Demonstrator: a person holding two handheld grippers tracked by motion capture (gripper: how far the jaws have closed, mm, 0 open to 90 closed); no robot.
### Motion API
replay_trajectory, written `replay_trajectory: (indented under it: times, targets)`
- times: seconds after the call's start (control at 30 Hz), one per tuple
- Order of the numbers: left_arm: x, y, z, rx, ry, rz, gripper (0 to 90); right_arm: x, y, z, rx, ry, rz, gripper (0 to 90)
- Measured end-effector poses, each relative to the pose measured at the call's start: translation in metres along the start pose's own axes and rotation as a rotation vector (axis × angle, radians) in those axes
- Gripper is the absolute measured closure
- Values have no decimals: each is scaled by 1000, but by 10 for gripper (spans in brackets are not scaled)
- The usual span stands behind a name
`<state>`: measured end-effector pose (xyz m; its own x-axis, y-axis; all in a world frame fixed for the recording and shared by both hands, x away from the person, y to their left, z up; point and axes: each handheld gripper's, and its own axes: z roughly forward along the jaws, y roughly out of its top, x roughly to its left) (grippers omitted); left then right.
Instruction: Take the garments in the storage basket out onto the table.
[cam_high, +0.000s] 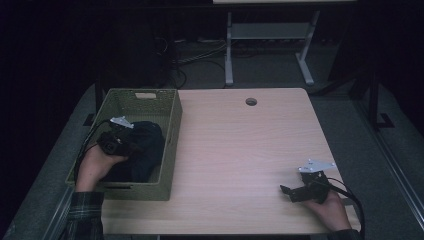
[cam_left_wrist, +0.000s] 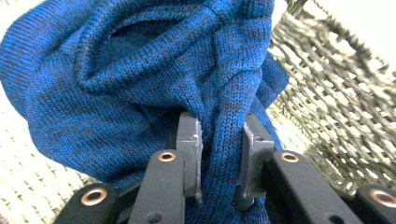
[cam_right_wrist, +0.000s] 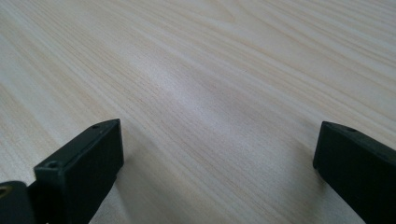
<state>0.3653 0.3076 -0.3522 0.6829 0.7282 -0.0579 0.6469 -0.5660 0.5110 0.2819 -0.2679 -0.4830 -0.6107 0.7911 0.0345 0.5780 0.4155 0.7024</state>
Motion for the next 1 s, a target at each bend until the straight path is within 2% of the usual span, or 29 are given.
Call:
replay_trajectory:
  times: [0.37,0.63,1.0]
  targets:
    - [1,8,-18,-23,25,-7,745,0,0,0,2,1,3,13]
    - [1,20,-38,-33,50,-1,752,0,0,0,2,1,3,13]
    - [-1,31,-63,-71,79,4,757,0,0,0,1,2,5,13]
